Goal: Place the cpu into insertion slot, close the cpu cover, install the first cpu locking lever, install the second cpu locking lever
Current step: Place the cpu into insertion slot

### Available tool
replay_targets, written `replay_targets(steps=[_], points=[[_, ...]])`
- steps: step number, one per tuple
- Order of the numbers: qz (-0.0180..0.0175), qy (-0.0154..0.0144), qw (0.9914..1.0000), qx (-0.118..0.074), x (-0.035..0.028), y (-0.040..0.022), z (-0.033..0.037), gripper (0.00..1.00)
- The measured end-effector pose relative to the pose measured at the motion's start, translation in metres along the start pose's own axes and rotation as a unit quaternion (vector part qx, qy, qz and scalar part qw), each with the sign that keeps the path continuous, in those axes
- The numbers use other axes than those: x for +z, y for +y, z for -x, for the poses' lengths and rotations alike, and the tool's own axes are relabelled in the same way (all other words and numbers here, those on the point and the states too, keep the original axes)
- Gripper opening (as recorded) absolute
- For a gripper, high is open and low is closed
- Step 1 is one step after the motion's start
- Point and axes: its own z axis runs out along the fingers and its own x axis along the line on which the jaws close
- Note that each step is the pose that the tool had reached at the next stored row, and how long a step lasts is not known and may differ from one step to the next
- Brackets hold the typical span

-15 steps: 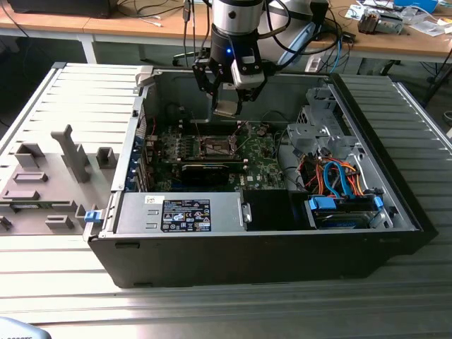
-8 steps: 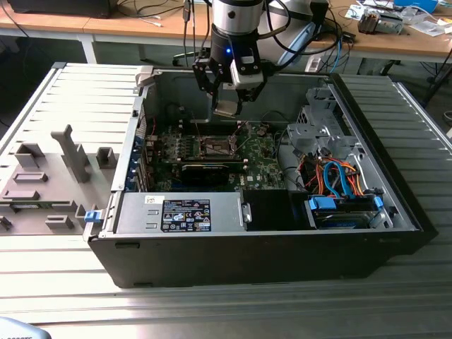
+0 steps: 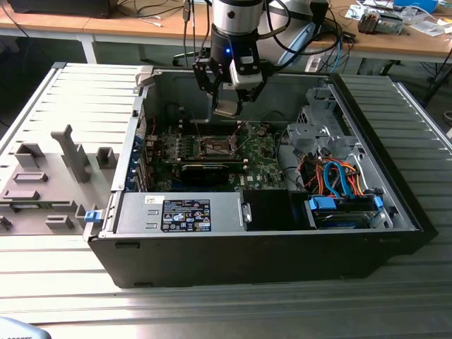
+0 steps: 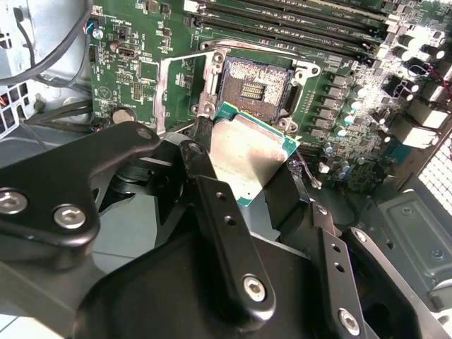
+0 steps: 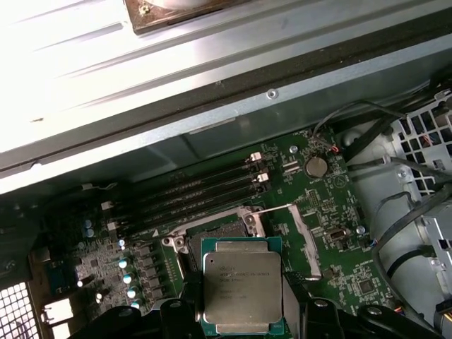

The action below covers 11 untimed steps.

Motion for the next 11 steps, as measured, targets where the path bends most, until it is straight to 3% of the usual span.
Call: replay_targets(steps=[11], points=[[0.0002, -0.0011, 0.99993, 0.012, 0.0, 0.0, 0.0, 0.54]])
